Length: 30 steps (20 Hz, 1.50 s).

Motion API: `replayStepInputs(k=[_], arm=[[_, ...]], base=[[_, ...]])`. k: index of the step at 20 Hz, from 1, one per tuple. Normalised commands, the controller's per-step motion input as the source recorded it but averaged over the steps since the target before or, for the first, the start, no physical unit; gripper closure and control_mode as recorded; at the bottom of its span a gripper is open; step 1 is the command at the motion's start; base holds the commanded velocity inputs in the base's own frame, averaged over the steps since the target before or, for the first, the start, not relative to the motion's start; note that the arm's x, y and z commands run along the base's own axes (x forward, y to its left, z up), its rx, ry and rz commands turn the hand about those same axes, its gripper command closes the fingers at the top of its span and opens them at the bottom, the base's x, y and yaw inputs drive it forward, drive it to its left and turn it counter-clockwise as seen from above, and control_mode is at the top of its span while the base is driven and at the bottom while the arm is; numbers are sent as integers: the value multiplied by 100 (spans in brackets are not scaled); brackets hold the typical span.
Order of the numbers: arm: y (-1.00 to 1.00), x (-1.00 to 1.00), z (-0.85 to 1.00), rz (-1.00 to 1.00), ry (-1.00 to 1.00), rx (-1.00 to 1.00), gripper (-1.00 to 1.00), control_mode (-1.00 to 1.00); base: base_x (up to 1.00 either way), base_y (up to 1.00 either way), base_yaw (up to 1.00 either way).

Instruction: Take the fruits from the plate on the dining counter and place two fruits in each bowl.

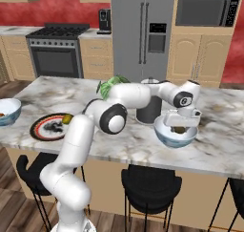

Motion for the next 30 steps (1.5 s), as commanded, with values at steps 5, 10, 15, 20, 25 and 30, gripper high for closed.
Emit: replayStepInputs(k=[5,10,15,20,25,30], arm=[[15,0,0,0,-3,0,-100,-100],[9,-10,5,0,-5,-3,-100,-100],[5,-16,18,-2,-3,-4,-100,-100],[12,-19,45,-2,-2,-5,-100,-100],[73,-33,59,-5,-2,0,-100,-100],[100,-39,47,-18,-10,0,-100,-100]], base=[[0,0,0],[0,0,0],[0,0,0],[0,0,0],[0,0,0],[0,0,0]])
